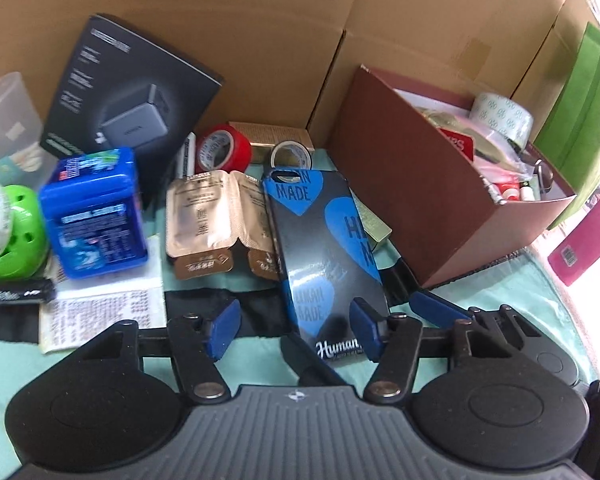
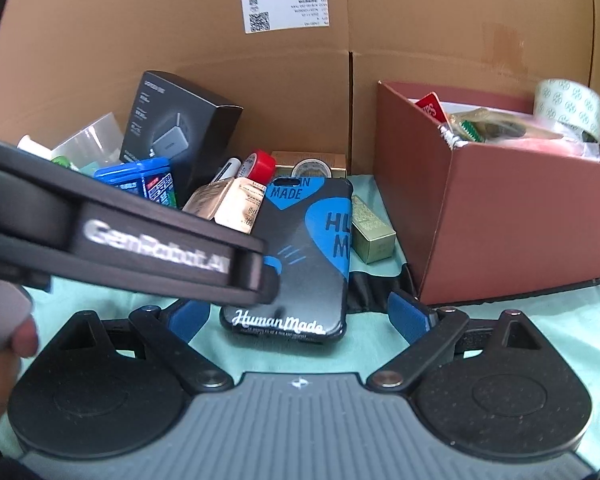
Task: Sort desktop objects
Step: 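Grasp the black-and-blue phone case edge with both tools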
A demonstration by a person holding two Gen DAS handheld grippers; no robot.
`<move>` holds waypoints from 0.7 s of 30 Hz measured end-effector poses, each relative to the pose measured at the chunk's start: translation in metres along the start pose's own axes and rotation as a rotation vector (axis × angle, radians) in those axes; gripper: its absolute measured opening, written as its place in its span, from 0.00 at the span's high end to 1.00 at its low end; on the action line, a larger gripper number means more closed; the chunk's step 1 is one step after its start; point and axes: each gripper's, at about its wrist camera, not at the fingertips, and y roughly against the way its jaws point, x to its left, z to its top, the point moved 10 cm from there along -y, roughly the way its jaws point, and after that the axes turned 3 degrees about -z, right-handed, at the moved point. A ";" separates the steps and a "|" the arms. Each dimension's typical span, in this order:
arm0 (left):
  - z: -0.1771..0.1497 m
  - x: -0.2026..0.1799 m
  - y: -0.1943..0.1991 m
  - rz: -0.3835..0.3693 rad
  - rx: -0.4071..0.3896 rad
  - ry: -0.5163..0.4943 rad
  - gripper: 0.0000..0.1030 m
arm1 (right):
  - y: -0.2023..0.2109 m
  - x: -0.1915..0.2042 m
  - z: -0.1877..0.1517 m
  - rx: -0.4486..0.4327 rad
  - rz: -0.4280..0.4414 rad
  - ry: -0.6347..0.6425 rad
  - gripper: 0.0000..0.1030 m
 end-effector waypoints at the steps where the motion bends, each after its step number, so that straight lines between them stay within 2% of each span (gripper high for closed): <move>1: 0.001 0.000 -0.002 0.000 0.001 -0.001 0.40 | -0.003 0.000 0.000 0.002 0.003 -0.003 0.09; 6: 0.005 -0.001 -0.012 -0.023 0.018 0.004 0.43 | -0.015 -0.002 0.003 0.030 0.003 -0.026 0.10; 8: 0.006 -0.002 -0.014 -0.040 0.016 0.001 0.43 | -0.020 -0.003 0.002 0.048 0.008 -0.030 0.14; 12: 0.006 -0.006 -0.015 -0.063 0.020 -0.001 0.48 | -0.019 -0.002 0.002 0.038 0.011 -0.017 0.34; 17: 0.003 -0.005 -0.013 -0.083 0.013 0.036 0.47 | -0.012 -0.001 -0.002 0.039 0.039 -0.002 0.34; 21: -0.002 -0.011 -0.010 -0.117 0.030 0.041 0.47 | -0.001 -0.005 -0.008 0.037 0.078 -0.041 0.34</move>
